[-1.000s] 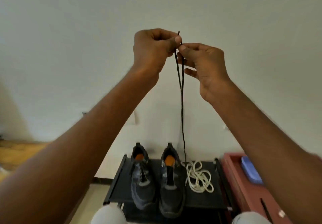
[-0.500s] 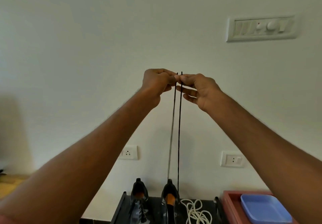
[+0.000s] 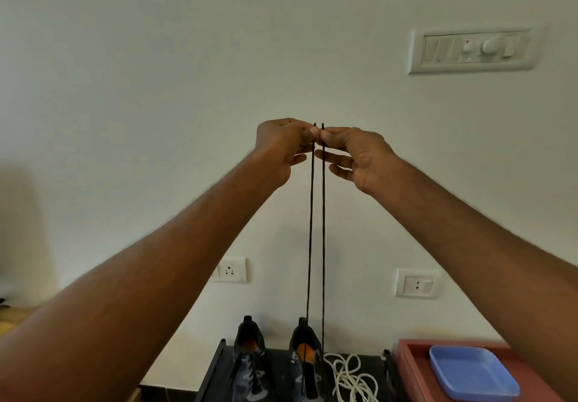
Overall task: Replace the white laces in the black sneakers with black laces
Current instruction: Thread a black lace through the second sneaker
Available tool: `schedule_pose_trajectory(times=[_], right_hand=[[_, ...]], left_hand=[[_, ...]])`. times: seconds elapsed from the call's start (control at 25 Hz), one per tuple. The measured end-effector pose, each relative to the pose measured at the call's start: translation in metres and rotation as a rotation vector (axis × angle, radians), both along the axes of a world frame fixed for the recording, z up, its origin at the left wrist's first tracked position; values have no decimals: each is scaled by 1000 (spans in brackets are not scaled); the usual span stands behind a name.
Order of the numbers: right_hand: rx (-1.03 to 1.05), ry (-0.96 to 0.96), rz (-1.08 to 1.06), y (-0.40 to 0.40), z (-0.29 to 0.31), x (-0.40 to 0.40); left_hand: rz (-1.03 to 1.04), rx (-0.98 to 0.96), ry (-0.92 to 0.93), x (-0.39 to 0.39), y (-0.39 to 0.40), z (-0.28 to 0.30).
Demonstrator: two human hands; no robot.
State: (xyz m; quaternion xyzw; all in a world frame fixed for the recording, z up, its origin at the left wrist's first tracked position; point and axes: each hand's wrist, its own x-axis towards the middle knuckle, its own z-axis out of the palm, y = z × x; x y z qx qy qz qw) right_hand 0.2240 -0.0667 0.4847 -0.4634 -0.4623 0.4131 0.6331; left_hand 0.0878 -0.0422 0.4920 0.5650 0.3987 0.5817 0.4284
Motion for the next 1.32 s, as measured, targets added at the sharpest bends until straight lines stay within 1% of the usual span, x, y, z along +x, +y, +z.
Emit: schedule_pose_trajectory(times=[0.24,0.4,0.56,0.64,0.72,0.8,0.88,0.92,1.0,1.08,1.12,1.24,1.32], right_hand=[[4,23,27,3,-9,-3],[13,-3,35,7,-11,-2],[26,40,58,3,-52,8],[-1,-54,27,5,-89,15],[-40,-223,-1,8,-139,21],[-89,-359,16,13,-199,25],[-154,-516,56,18,-263,26],[-193,-605,75,21,-294,26],[-311,-742,137,29,-355,24],[-410,-834,197,35,-409,20],[-432,-859,217,36,-432,20],[-461,-936,267,43,-476,18],[-420,-1024,232,56,-483,14]], left_hand=[[-26,-23,-40,0,3,-5],[-24,-6,-44,-4,1,-7],[-14,-40,-91,-27,-4,-49],[65,-66,-27,-43,-1,-90],[155,-98,75,-58,6,-143],[258,-124,177,-71,15,-205],[349,-150,322,-77,22,-267],[345,-183,389,-76,25,-295],[235,-287,491,-68,29,-349],[89,-371,628,-56,33,-400],[32,-379,706,-50,34,-424],[-62,-384,864,-38,46,-476],[-59,-356,947,-35,62,-490]])
